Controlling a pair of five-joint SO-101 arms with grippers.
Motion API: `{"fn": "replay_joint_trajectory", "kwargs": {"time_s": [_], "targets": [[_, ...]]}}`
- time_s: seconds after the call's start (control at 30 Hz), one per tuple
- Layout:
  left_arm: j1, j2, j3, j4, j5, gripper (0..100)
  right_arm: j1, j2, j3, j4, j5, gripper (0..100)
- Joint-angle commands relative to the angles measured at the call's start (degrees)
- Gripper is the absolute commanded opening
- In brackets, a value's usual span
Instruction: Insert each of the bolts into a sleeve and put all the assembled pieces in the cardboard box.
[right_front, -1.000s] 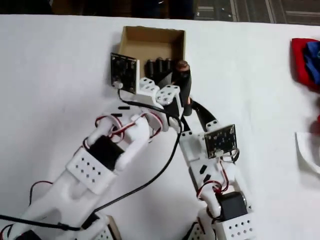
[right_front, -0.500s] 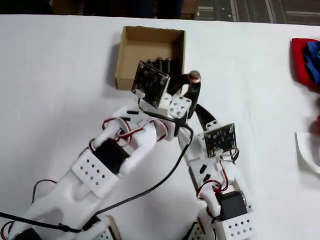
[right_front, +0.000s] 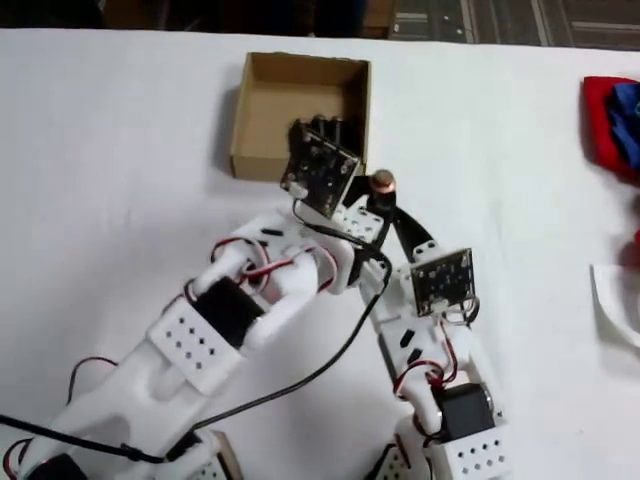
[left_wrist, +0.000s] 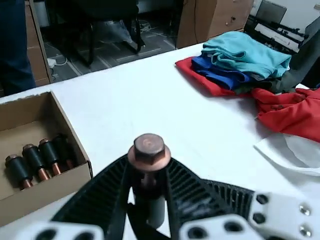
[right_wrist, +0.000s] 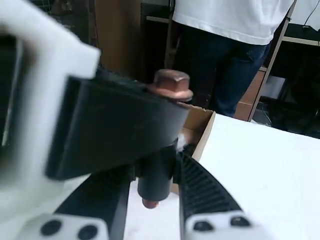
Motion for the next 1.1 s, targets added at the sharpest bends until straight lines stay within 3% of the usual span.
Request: {"fn": "replay_joint_trajectory", "kwargs": {"time_s": [0.0,0.2,0.43,0.73,0.9,1.07], "targets": [[1.1,-5.5,-0.3,3.3,-0.9,2,0.0,-1.5,-1.2,-1.2,-0.2,2.1],[1.0,-11.5,1.5,8.5,-0.9,2,-0.1,-1.3,-1.2,-1.2,-0.2,2.1],[0.5,-14.9,7.3,8.4,-1.1,3,-0.3,-1.2,-1.2,-1.0,-0.2,2.1],[-0.4,-15.2,7.3,8.7,-0.8,20,0.0,-1.2,-1.1,-1.0,-0.2,2.1],[-7.7,-15.3,3.8,8.7,-1.0,18,0.0,-1.0,-0.9,0.4,-0.2,2.1],[-21.5,-15.3,1.0,8.7,-0.8,13,0.9,-1.0,-0.9,3.1,-0.2,2.1]]}}
